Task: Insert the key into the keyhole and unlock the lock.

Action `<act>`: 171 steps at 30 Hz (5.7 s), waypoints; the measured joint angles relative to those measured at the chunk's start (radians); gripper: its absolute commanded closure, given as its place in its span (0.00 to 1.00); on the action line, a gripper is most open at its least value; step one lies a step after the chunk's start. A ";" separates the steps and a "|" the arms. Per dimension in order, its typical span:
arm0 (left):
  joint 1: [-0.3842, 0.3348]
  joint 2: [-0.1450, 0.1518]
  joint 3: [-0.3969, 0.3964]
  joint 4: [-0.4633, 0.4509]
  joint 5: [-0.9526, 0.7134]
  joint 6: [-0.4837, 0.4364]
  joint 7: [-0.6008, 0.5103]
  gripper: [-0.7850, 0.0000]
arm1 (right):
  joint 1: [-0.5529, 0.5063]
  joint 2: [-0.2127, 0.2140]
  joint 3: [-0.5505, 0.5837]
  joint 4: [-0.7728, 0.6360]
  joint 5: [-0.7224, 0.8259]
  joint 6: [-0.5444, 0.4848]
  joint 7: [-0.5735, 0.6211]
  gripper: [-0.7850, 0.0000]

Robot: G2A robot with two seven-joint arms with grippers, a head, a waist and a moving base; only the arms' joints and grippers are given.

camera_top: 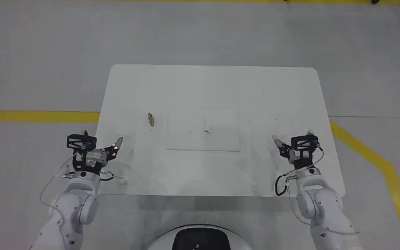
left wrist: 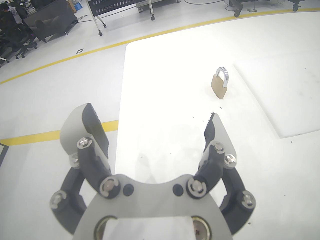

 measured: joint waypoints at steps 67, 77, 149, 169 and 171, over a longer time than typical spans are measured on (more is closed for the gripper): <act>0.000 0.000 0.000 0.000 0.000 0.000 0.000 0.00 | 0.446 -0.071 -0.345 0.141 0.525 -0.500 0.256 1.00; 0.000 0.000 0.000 0.000 0.000 0.000 0.000 0.00 | 0.393 -0.059 -0.248 0.152 0.840 -0.552 0.300 1.00; -0.468 -0.089 0.422 0.347 -1.873 -0.432 -0.741 0.61 | 0.550 -0.109 -0.497 0.314 1.374 -0.409 0.483 1.00; -0.505 -0.098 0.444 0.395 -1.760 -0.458 -0.680 0.95 | 0.533 -0.110 -0.503 0.297 1.355 -0.403 0.492 1.00; -0.503 -0.098 0.444 0.395 -1.733 -0.463 -0.665 1.00 | 0.535 -0.111 -0.504 0.297 1.354 -0.400 0.494 1.00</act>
